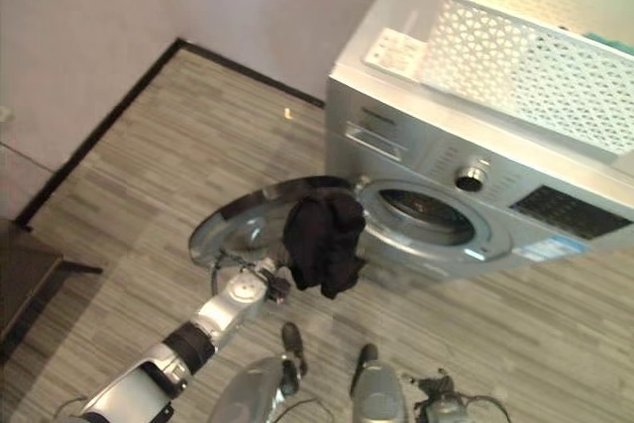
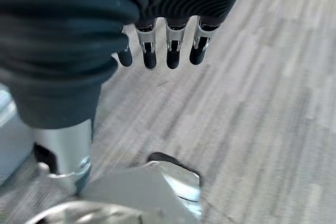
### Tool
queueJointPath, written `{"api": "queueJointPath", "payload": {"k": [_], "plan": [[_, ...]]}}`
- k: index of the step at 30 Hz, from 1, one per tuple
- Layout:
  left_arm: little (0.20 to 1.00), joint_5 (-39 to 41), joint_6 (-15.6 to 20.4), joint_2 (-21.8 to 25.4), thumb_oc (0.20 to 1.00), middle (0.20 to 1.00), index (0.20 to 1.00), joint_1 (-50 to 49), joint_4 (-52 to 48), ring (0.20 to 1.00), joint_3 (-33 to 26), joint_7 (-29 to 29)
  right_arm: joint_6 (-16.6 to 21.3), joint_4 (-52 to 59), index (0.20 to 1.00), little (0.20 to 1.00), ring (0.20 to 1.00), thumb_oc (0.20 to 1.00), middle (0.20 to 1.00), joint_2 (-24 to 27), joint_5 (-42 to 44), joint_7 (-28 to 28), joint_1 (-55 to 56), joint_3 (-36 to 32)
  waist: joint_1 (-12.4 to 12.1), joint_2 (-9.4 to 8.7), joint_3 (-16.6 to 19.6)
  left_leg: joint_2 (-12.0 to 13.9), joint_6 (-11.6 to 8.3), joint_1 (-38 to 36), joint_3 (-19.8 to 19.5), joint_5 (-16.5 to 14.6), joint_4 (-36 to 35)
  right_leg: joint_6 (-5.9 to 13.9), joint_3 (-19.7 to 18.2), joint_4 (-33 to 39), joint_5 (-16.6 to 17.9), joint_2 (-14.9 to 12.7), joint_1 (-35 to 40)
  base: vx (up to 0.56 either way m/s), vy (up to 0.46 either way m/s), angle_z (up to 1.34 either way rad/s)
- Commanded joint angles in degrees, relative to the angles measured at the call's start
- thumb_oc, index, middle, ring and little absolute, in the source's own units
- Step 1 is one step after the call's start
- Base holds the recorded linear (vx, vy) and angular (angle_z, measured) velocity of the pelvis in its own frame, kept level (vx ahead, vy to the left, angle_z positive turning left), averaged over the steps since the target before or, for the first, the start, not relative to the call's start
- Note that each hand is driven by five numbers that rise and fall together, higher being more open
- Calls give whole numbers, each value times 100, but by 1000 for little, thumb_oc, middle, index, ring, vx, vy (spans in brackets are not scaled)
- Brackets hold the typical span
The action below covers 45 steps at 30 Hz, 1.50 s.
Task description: Grab the laundry basket,head to the washer,open it,put in the laundry and shut it.
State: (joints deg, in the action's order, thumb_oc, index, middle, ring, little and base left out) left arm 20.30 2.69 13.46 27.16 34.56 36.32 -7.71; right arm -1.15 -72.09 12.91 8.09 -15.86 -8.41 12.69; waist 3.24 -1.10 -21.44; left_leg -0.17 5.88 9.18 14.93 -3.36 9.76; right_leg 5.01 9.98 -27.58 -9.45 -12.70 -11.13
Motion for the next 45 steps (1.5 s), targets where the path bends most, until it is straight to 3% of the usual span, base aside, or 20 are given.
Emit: {"api": "queueJointPath", "payload": {"k": [1, 2, 3, 5, 8, 12, 15, 19, 21, 24, 29, 34, 38, 40, 45], "plan": [[200, 83, 359, -326, 200, 200, 200, 53, -489, 200, 35, 210, -198, -197, 1000, 1000, 1000, 1000, 1000, -69, -259, 181, 257, 277, 8, 182, 134, 245, -308, 88, -352, -544, 398, 150, -199, 1074, 477, 128, -61, 98, -144, 2], [200, 108, 348, -294, 200, 200, 200, -70, -507, 200, -19, 264, -298, -393, 1000, 1000, 1000, 1000, 1000, -97, -359, 278, 318, 276, 6, 142, 107, 223, -356, 29, -486, -621, 435, 240, -388, 1659, 804, -123, -168, 102, -143, 3], [200, 108, 346, -293, 200, 200, 200, -77, -511, 200, -17, 265, -296, -395, 1000, 1000, 1000, 1000, 1000, -98, -359, 278, 322, 276, 10, 153, 87, 234, -357, 6, -496, -653, 457, 244, -373, 1672, 796, -114, -123, 102, -179, 0], [200, 139, 331, -280, 200, 200, 200, -186, -488, 200, -42, 316, -365, -614, 1000, 1000, 1000, 1000, 1000, -119, -420, 327, 386, 200, 12, 105, 47, 213, -408, -1, -618, -707, 524, 361, -433, 2126, 1156, -361, -223, 64, -159, 23], [200, 89, 340, -265, 200, 200, 200, -171, -468, 200, 28, 354, -377, -765, 1000, 1000, 1000, 1000, 1000, -147, -534, 356, 503, 157, 41, -4, -62, 141, -527, 200, -803, -655, 659, 509, -512, 2401, 1402, -445, -179, -3, -219, 41], [200, 82, 373, -255, 200, 200, 200, -114, -504, 200, 63, 348, -340, -696, 1000, 1000, 1000, 1000, 1000, -126, -545, 362, 622, 173, 79, -25, -108, 161, -627, 409, -940, -529, 689, 525, -451, 2231, 1408, -401, -302, -40, -149, 70], [200, 92, 457, -449, 200, 200, 200, 268, -329, 200, 203, 122, -318, -739, 1000, 1000, 1000, 1000, 1000, -26, -796, 312, 588, 534, 171, -67, -363, 383, -869, 772, -1131, -101, 382, 444, -28, 2116, 1326, -240, -497, -114, -270, 16], [200, 389, 538, -608, 200, 200, 200, 568, -424, 200, 310, 6, -321, -686, 1000, 1000, 1000, 1000, 1000, -35, -942, 343, 517, 914, 174, -49, -546, 463, -938, 1047, -1239, 115, 204, 383, 119, 2056, 1276, -150, -753, -86, -128, 34], [200, 502, 565, -632, 200, 200, 200, 608, -509, 200, 284, -45, -336, -664, 1000, 1000, 1000, 1000, 1000, -24, -942, 339, 494, 947, 172, -42, -597, 475, -945, 1107, -1233, 141, 188, 372, 145, 2028, 1273, -142, -830, -63, -38, 11], [200, 1613, 617, -688, 200, 200, 200, 330, -1157, 200, -9, -147, -439, -547, 1000, 1000, 1000, 1000, 1000, 13, -1117, 222, 320, 1117, 108, 9, -807, 486, -978, 1361, -1203, 211, 165, 352, 169, 1983, 1297, -81, -1129, -88, -36, -2], [200, 1869, 492, -403, 200, 200, 200, -447, -1833, 200, -63, 85, -618, -756, 1000, 1000, 1000, 1000, 1000, -118, -1721, 298, 371, 1520, -29, 74, -835, 508, -996, 1722, -1140, 263, 151, 343, 200, 2084, 1394, 7, -1508, -50, -25, -4], [200, 1755, 422, -348, 200, 200, 200, -594, -1547, 200, 125, 81, -584, -757, 1000, 1000, 1000, 1000, 1000, -45, -1753, 313, 355, 1624, -39, 113, -835, 559, -1013, 2180, -1130, 349, 148, 303, 176, 2078, 1431, 73, -2012, -63, -76, -6], [200, 1574, 502, -530, 200, 200, 200, -30, -1063, 200, 222, -122, -512, -670, 1000, 1000, 1000, 1000, 1000, 13, -1602, 69, 150, 1630, 72, 174, -835, 609, -1060, 2474, -1125, 429, 139, 266, 163, 1997, 1405, 121, -2394, -37, -79, -1], [200, 1538, 522, -580, 200, 200, 200, 100, -950, 200, 218, -170, -499, -620, 1000, 1000, 1000, 1000, 1000, 44, -1570, 8, 101, 1639, 66, 212, -835, 670, -1112, 2390, -1150, 280, 140, 305, 125, 1941, 1261, 189, -2365, 54, -60, 1], [200, 1738, 651, -786, 200, 200, 200, 586, -509, 200, 63, -403, -430, -325, 1000, 1000, 1000, 1000, 1000, 184, -1515, -254, -125, 1730, 171, 139, -835, 778, -1132, 2409, -1064, 305, 105, 269, 1, 1906, 1269, 337, -2559, -30, -85, -13]]}}
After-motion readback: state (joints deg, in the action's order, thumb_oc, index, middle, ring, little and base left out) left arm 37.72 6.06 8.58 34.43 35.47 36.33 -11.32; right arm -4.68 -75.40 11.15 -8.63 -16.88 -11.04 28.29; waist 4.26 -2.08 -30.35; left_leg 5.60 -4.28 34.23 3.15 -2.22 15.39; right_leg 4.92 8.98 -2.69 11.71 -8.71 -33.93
